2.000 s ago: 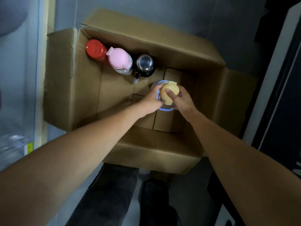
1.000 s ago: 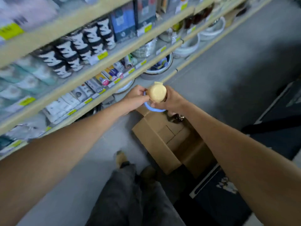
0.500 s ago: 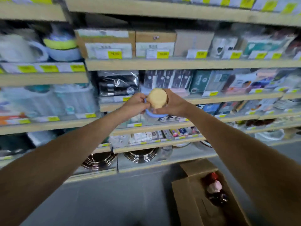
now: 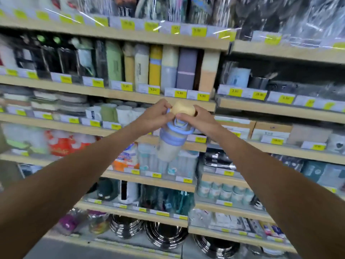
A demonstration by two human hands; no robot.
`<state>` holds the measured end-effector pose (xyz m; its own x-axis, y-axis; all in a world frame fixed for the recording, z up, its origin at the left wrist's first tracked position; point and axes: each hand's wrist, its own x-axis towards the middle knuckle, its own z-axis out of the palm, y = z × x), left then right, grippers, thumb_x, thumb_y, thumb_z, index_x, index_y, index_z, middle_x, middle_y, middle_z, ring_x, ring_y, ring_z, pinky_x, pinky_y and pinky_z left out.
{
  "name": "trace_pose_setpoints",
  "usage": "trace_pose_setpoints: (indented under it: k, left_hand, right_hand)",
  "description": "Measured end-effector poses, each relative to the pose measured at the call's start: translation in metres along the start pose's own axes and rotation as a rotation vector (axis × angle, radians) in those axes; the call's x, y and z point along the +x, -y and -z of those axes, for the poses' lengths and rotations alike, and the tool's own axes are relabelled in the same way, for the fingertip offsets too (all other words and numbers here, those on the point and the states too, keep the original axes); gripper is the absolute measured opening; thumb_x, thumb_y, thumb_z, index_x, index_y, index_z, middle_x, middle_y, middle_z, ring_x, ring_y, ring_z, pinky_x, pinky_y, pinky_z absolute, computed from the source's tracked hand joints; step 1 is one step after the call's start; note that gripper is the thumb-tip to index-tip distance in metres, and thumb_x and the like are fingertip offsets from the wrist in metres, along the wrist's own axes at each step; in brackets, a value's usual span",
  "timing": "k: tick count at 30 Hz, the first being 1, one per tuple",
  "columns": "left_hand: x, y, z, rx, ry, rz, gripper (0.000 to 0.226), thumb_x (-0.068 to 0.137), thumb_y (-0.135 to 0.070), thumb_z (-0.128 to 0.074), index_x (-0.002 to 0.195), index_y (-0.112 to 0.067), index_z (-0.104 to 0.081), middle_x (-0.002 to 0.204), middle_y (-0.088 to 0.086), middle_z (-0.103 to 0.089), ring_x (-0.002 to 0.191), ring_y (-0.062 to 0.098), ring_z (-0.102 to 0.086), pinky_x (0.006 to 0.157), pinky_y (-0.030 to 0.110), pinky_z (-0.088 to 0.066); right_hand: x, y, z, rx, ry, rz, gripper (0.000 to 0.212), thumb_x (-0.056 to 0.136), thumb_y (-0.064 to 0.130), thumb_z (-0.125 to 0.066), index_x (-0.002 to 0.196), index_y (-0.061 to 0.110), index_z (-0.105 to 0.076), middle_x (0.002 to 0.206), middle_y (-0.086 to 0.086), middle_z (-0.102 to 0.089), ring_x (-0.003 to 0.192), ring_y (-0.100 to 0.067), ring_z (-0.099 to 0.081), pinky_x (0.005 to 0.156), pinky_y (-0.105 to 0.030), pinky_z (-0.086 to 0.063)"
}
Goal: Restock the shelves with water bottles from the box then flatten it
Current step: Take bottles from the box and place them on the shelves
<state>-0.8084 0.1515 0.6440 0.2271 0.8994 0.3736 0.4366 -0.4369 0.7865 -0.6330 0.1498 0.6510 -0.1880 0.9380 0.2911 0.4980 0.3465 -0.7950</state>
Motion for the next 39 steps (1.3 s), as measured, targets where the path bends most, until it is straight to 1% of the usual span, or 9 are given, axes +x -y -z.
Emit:
trace_pose_setpoints:
  k: [10,13,16,18,20,24,30,34,39]
  left_hand:
    - [-0.020,0.031,0.170,-0.072,-0.269,-0.028,0.017,0.098,-0.022,-0.047,0.114,-0.018,-0.046,0.093,0.001,-0.054,0.074,0.004,-0.055,0.070,0.021,-0.047]
    - [-0.028,0.056,0.218,-0.110,-0.235,0.038,0.044,0.094,-0.044,-0.049,0.127,-0.016,-0.043,0.122,0.008,-0.055,0.102,0.009,-0.056,0.088,0.025,-0.047]
    - [-0.038,0.079,0.266,0.011,-0.222,0.080,0.072,0.089,-0.033,-0.060,0.146,-0.015,-0.019,0.138,0.002,-0.045,0.117,0.011,-0.052,0.087,0.020,-0.047]
    - [-0.040,0.091,0.307,0.112,-0.262,0.068,0.069,0.085,-0.030,-0.067,0.141,-0.031,-0.026,0.144,-0.002,-0.035,0.128,0.013,-0.042,0.103,0.035,-0.042]
    - [-0.038,0.101,0.354,0.203,-0.347,0.065,0.053,0.085,-0.033,-0.068,0.127,-0.039,-0.036,0.140,-0.001,-0.040,0.124,0.013,-0.044,0.105,0.038,-0.040]
    - [-0.030,0.120,0.425,0.210,-0.530,0.069,0.071,0.083,-0.032,-0.069,0.139,-0.018,-0.027,0.124,-0.007,-0.047,0.112,0.008,-0.050,0.080,0.013,-0.042]
    - [-0.010,0.154,0.535,0.013,-0.715,0.022,0.071,0.080,-0.041,-0.070,0.136,-0.017,-0.033,0.123,-0.001,-0.058,0.100,0.007,-0.061,0.071,0.021,-0.051]
    - [-0.001,0.165,0.594,-0.012,-0.750,-0.061,0.068,0.075,-0.046,-0.070,0.127,-0.009,-0.047,0.113,0.007,-0.065,0.084,0.005,-0.067,0.059,0.013,-0.049]
    - [0.007,0.195,0.676,-0.061,-0.808,-0.039,0.038,0.084,-0.046,-0.063,0.107,-0.017,-0.057,0.098,0.001,-0.067,0.074,0.004,-0.065,0.055,0.014,-0.047]
  right_hand:
    - [0.099,0.141,-0.117,0.184,-0.019,0.112,0.030,0.085,0.045,-0.062,0.094,0.016,-0.065,0.094,-0.001,-0.064,0.084,-0.016,-0.057,0.065,-0.025,-0.043]
    - [0.127,0.181,-0.158,0.221,-0.028,0.157,0.034,0.085,0.049,-0.059,0.088,0.016,-0.062,0.080,0.003,-0.058,0.072,-0.012,-0.052,0.057,-0.021,-0.038]
    - [0.163,0.223,-0.202,0.301,0.022,0.204,0.034,0.087,0.049,-0.058,0.085,0.015,-0.063,0.080,0.002,-0.059,0.070,-0.013,-0.053,0.056,-0.020,-0.040]
    - [0.186,0.257,-0.235,0.368,0.070,0.258,0.032,0.087,0.049,-0.059,0.083,0.017,-0.063,0.086,-0.001,-0.062,0.078,-0.015,-0.056,0.065,-0.022,-0.042]
    - [0.211,0.290,-0.266,0.372,0.120,0.307,0.034,0.085,0.053,-0.060,0.083,0.019,-0.063,0.093,-0.001,-0.062,0.086,-0.016,-0.057,0.074,-0.025,-0.040]
    - [0.251,0.340,-0.314,0.432,0.229,0.420,0.033,0.085,0.055,-0.058,0.084,0.023,-0.063,0.092,0.007,-0.064,0.093,-0.012,-0.060,0.082,-0.025,-0.044]
    - [0.303,0.412,-0.402,0.534,0.332,0.563,0.070,0.064,0.065,-0.068,0.116,0.020,-0.055,0.110,0.005,-0.066,0.098,-0.009,-0.064,0.088,-0.030,-0.052]
    - [0.329,0.438,-0.448,0.515,0.396,0.613,0.046,0.086,0.041,-0.065,0.124,0.019,-0.050,0.116,0.002,-0.065,0.101,-0.011,-0.065,0.090,-0.028,-0.052]
    - [0.363,0.476,-0.513,0.491,0.402,0.581,0.028,0.090,0.047,-0.058,0.107,0.026,-0.055,0.107,0.004,-0.067,0.092,-0.009,-0.066,0.088,-0.031,-0.054]
